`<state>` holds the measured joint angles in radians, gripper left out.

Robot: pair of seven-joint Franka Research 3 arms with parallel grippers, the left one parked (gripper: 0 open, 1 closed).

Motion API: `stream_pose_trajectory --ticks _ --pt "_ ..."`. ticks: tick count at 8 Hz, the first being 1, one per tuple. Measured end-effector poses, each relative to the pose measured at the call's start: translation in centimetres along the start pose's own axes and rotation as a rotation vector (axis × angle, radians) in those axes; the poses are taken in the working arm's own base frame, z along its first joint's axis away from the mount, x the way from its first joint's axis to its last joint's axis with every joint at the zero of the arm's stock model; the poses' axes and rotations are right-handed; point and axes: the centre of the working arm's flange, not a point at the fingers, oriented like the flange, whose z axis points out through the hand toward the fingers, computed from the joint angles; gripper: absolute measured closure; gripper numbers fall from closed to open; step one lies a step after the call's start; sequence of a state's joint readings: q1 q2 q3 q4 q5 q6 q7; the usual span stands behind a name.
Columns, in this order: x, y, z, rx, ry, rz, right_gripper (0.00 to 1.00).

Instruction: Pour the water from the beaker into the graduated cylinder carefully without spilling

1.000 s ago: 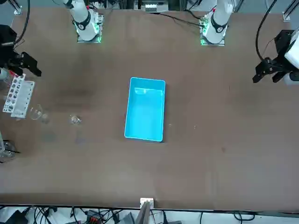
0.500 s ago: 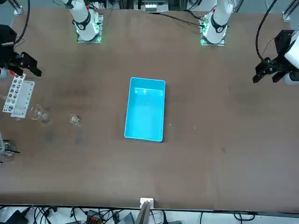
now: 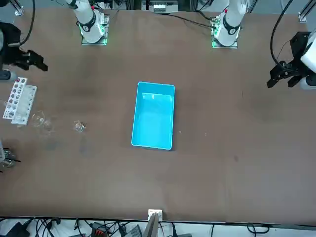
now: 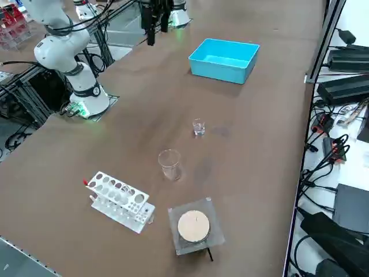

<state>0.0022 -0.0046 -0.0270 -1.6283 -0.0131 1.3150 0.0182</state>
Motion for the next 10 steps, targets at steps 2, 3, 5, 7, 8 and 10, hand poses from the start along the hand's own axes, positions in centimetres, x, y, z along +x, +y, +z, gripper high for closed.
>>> stream_pose_trajectory --ticks 2,3,5,7,8,10 --pt "0.2 -0.2 1.4 -0.018 -0.079 0.212 0.00" --pt "0.9 -0.9 2.4 -0.037 -0.099 0.361 0.00" --pt "3.0 -3.4 5.1 -0.129 -0.123 0.586 0.00" --pt "6.0 -7.3 8.3 -0.266 -0.046 0.790 0.00" --pt "7.5 -10.3 10.6 -0.335 0.013 0.885 0.00" --pt "10.8 -16.1 17.1 -0.464 0.164 1.066 0.00"
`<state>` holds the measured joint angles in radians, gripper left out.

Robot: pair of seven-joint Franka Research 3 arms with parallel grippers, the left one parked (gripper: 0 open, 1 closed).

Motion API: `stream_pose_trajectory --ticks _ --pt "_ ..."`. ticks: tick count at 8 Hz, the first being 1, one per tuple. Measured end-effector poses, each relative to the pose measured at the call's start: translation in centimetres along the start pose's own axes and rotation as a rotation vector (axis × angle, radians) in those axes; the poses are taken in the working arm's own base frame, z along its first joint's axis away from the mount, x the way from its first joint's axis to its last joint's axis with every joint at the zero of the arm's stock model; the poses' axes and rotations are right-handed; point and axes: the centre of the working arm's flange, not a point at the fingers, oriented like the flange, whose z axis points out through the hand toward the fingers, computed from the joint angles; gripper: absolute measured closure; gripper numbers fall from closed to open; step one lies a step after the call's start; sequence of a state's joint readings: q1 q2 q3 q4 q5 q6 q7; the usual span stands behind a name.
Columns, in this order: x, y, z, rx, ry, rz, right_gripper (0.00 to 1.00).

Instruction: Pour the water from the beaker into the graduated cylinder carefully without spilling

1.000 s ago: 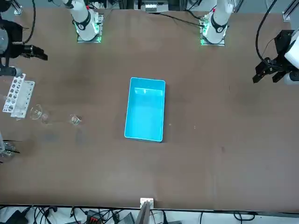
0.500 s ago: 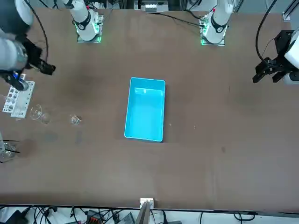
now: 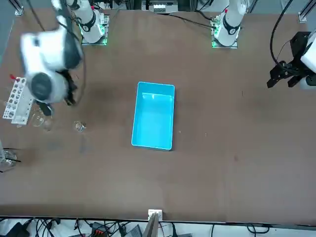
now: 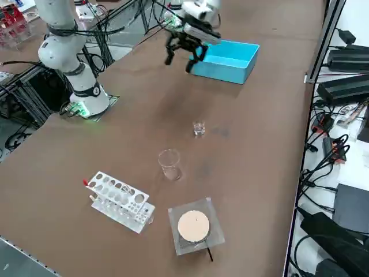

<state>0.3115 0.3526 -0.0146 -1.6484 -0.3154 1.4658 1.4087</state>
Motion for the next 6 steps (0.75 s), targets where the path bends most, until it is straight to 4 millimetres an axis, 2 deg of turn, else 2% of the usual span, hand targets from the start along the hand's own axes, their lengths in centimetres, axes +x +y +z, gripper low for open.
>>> stream_pose_trajectory --ticks 1,3,5,6 --pt "-2.3 -3.2 2.1 -0.016 0.073 0.088 0.00" --pt "-6.7 -8.1 6.0 -0.020 0.231 0.237 0.00" --pt "-10.5 -11.5 10.2 -0.012 0.442 0.357 0.00" --pt "-11.2 -12.8 12.5 -0.007 0.530 0.399 0.00"
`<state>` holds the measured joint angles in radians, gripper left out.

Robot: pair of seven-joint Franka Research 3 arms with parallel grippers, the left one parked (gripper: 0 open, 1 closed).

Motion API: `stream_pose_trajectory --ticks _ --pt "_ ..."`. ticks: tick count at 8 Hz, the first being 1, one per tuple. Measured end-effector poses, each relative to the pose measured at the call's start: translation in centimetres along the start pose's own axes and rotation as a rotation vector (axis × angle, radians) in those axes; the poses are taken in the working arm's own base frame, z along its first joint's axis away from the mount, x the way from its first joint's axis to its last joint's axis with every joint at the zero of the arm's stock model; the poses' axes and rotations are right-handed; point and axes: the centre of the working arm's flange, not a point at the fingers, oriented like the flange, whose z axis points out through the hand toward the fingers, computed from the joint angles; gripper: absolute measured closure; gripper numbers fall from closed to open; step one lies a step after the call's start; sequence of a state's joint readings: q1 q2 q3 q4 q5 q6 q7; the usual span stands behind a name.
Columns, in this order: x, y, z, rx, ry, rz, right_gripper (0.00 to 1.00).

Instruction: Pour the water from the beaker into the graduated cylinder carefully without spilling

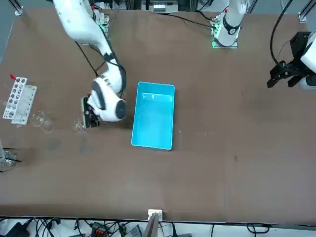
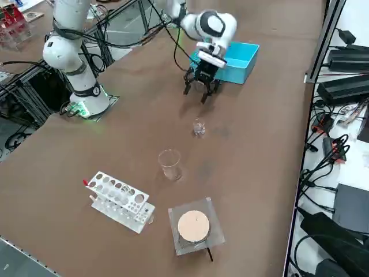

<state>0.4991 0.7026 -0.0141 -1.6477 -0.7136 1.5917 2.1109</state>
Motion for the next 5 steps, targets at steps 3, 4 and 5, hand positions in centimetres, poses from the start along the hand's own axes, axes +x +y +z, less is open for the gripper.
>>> stream_pose_trajectory --ticks 3,4,5 --pt "-3.0 -1.9 4.2 0.051 0.183 0.119 0.00" --pt "-3.5 -2.2 4.8 0.070 0.215 0.153 0.00" --pt "-3.8 -2.5 5.2 0.091 0.243 0.183 0.00"
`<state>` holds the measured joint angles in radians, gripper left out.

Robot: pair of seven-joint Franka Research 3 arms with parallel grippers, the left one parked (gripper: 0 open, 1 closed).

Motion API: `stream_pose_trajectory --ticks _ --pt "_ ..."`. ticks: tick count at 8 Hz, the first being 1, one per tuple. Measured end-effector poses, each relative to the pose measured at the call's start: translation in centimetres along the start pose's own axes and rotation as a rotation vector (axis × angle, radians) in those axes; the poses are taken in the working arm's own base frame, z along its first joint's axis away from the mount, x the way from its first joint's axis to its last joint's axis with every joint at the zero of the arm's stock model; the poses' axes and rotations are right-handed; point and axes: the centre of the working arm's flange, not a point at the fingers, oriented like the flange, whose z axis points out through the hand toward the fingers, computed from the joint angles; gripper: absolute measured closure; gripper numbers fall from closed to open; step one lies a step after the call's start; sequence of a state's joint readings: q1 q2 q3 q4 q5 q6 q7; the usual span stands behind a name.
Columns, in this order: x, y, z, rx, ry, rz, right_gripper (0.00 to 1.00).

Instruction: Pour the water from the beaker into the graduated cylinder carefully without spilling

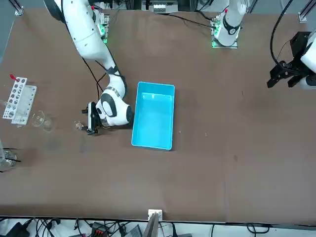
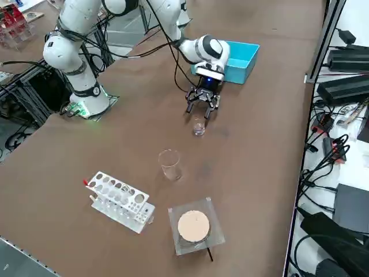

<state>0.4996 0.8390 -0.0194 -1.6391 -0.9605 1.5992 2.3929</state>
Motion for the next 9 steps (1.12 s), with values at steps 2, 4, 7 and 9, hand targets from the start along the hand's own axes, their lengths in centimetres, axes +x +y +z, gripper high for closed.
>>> stream_pose_trajectory --ticks 2,4,7,9 --pt "-0.6 -0.3 0.2 0.023 0.009 0.022 0.00" --pt "-1.7 -0.1 1.2 0.013 0.021 0.011 0.00" --pt "-3.1 -0.3 3.1 0.015 0.052 0.020 0.01" --pt "-2.7 -0.7 3.9 0.018 0.060 0.028 0.01"
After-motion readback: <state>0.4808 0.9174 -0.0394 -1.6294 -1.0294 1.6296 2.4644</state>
